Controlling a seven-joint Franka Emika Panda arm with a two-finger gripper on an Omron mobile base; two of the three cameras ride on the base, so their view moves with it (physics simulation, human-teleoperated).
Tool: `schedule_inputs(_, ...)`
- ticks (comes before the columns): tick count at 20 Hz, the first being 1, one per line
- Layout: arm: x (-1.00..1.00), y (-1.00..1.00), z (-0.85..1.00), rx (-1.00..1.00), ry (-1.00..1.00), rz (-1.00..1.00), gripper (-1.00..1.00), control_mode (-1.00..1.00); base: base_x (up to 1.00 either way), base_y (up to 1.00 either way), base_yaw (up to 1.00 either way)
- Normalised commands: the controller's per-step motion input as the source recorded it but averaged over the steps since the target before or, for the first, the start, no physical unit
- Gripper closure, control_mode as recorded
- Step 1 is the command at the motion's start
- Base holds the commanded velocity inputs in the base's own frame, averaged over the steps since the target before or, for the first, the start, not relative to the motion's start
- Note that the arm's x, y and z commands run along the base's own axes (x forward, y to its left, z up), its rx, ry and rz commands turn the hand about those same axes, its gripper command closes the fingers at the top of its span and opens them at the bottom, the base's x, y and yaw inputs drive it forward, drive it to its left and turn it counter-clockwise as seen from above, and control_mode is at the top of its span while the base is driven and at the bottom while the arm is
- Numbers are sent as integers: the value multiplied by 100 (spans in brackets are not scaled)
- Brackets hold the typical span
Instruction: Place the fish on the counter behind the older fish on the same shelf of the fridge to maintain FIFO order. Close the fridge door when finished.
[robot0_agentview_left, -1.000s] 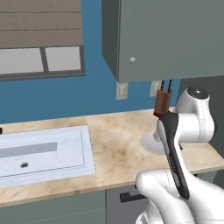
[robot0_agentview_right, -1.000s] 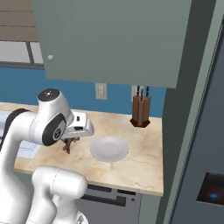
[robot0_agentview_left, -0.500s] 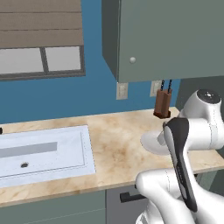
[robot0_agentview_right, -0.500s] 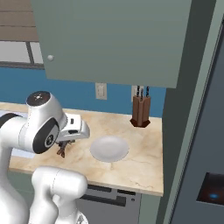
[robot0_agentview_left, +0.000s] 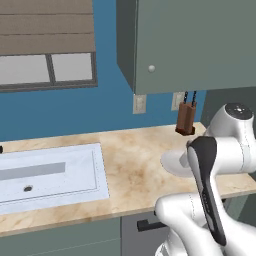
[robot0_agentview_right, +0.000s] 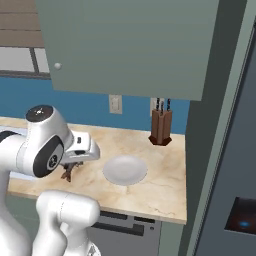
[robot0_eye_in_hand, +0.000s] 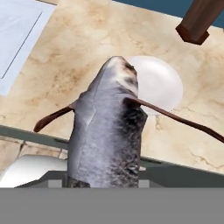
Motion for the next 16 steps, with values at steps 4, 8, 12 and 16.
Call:
schedule_inputs(4, 0, 0, 0, 0, 0, 0, 100, 100, -41, 47, -17)
schedule_inputs(8, 0, 0, 0, 0, 0, 0, 100, 100, -52, 43, -32)
schedule_inputs(12, 0, 0, 0, 0, 0, 0, 100, 100, -58, 26, -44)
schedule_inputs(16, 0, 0, 0, 0, 0, 0, 100, 100, -56, 18, -57)
